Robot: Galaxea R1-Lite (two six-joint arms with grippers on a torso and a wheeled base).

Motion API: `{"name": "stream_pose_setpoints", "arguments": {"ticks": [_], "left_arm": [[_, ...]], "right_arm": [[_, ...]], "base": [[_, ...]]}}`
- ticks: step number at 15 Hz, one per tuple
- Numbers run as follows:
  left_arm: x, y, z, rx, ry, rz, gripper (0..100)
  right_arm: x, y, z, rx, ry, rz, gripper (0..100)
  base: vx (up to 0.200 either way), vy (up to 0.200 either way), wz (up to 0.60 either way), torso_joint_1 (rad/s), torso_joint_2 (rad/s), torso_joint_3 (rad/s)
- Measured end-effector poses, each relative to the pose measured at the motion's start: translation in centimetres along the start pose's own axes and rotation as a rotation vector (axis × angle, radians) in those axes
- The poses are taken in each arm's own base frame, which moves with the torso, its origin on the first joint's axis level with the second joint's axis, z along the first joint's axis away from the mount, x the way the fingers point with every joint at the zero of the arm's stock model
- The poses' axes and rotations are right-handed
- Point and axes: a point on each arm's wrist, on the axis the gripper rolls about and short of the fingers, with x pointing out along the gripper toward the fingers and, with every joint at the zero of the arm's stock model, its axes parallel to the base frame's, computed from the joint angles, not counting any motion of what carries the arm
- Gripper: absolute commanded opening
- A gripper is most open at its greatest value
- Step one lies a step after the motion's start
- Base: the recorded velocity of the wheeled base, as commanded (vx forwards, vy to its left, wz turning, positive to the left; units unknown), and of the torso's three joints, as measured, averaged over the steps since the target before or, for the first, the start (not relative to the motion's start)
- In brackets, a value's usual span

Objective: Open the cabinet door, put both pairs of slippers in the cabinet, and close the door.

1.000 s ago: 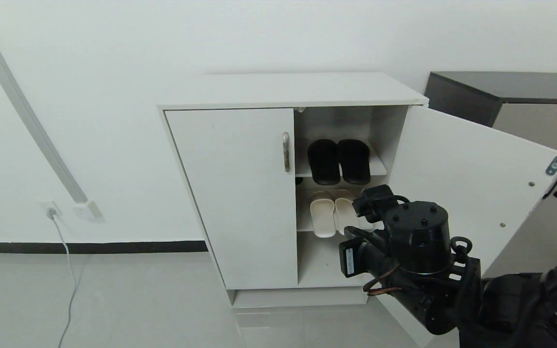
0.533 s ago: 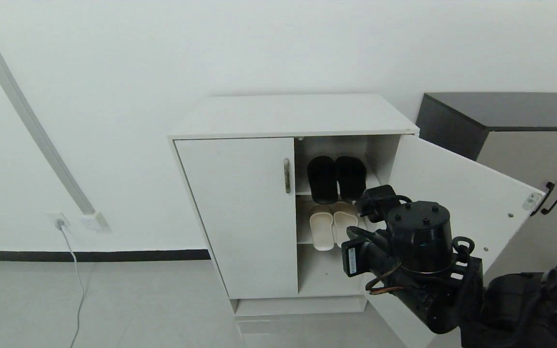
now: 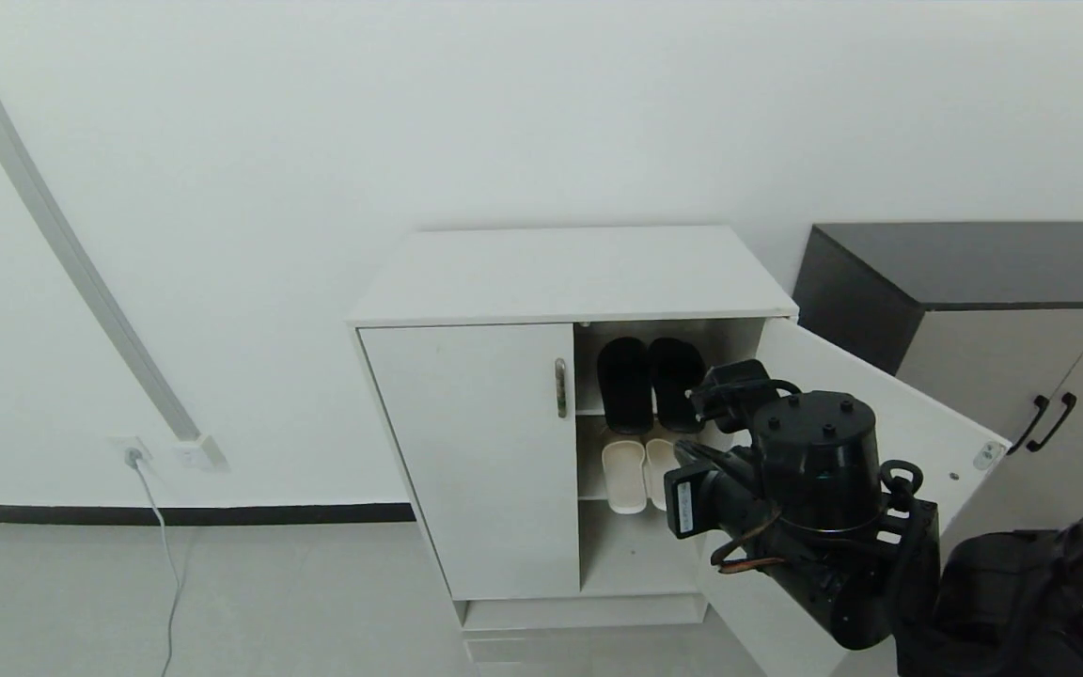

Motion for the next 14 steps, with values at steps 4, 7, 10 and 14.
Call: {"name": "stream_pose_setpoints", "arguments": {"ticks": [4, 7, 10, 14], "left_arm": [[0.0, 0.0, 0.0, 0.0, 0.0, 0.0, 0], [0.0, 0.0, 0.01, 0.0, 0.0, 0.0, 0], [0.0, 0.0, 0.01, 0.001, 0.0, 0.0, 0], [0.0, 0.0, 0.01, 0.001, 0.0, 0.0, 0]], "right_arm": [[-0.04, 0.03, -0.16, 0.0, 0.007, 0.019, 0], [-0.04, 0.0, -0.13, 0.004, 0.004, 0.02, 0], [0.03, -0.07, -0.15, 0.005, -0.004, 0.018, 0], [-0.01, -0.12, -0.34, 0.003, -0.001, 0.017, 0]], "base": [[0.0, 0.0, 0.0, 0.248, -0.56, -0.323], [0.0, 0.0, 0.0, 0.261, -0.59, -0.333], [0.0, 0.0, 0.0, 0.199, -0.42, -0.232], [0.0, 0.0, 0.0, 0.154, -0.32, -0.172]]}}
